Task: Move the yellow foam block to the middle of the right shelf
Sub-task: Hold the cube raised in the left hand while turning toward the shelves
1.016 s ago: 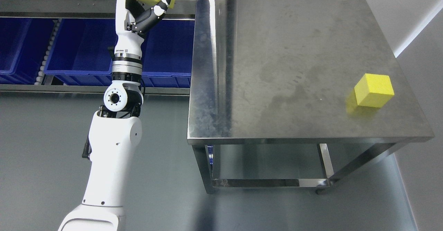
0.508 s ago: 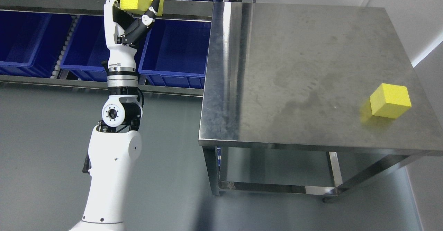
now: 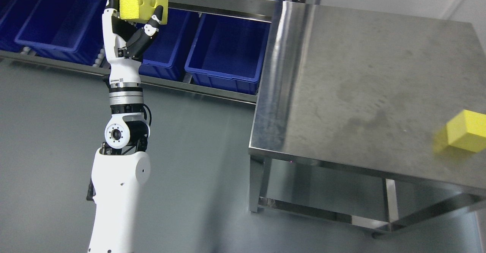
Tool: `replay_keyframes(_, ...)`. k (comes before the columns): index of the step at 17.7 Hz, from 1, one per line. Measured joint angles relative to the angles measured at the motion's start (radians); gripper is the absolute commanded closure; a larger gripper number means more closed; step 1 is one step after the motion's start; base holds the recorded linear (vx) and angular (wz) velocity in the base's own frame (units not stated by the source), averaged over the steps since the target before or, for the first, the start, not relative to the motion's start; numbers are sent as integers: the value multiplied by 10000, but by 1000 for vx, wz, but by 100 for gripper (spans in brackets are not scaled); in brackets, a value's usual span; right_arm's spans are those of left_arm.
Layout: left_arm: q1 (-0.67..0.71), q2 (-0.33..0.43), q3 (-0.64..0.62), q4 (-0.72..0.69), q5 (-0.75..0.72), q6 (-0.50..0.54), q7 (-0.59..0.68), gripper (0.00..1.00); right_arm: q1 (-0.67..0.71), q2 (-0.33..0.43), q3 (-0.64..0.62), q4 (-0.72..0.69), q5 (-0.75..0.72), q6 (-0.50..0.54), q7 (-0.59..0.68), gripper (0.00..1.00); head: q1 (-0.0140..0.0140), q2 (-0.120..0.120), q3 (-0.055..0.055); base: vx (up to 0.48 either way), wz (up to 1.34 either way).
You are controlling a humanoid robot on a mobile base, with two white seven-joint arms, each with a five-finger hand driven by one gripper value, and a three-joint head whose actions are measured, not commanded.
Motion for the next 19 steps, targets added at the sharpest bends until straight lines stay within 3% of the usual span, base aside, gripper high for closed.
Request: replay_keyframes(19,803,-30,529,-311,7,-376,-165,67,-1,0,0,0,0,0,-40,0,0,-2,0,53,1065)
